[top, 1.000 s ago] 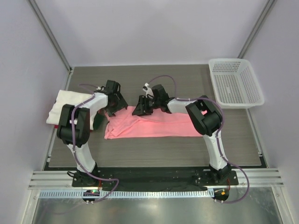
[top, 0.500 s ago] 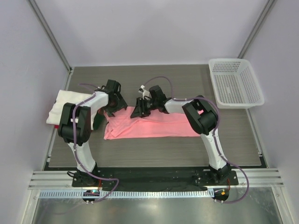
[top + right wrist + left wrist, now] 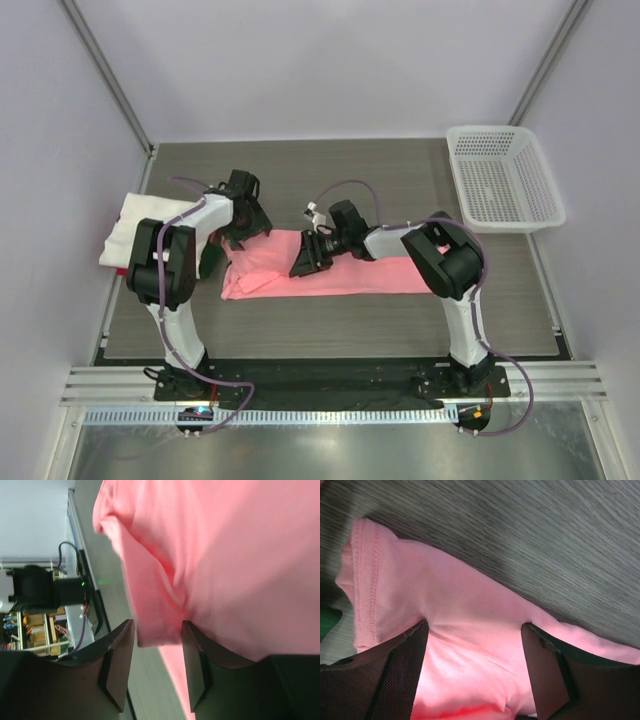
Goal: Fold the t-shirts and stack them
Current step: Fold the tshirt
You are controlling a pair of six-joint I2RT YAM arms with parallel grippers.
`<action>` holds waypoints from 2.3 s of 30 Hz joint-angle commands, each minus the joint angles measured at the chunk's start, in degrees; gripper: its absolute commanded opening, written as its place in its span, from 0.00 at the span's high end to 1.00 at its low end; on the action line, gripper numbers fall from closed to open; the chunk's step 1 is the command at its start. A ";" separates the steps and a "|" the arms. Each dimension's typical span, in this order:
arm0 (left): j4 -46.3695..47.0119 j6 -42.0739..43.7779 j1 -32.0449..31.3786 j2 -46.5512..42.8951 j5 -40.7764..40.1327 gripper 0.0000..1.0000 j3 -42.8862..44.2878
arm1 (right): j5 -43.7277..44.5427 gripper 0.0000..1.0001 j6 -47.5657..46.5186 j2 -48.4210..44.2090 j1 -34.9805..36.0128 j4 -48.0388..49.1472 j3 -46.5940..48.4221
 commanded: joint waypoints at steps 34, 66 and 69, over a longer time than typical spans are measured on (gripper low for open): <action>0.01 1.37 0.40 -2.29 -1.74 0.25 -1.62 | 30.62 0.57 21.49 -15.56 9.52 -1.01 -14.76; -0.52 2.77 0.40 -5.63 -6.84 0.25 -2.68 | 39.41 0.80 19.13 -24.07 9.62 -13.49 -16.69; -0.43 2.86 0.31 -5.90 -7.01 0.25 -2.68 | 39.24 0.61 18.42 -25.22 9.35 -15.32 -16.78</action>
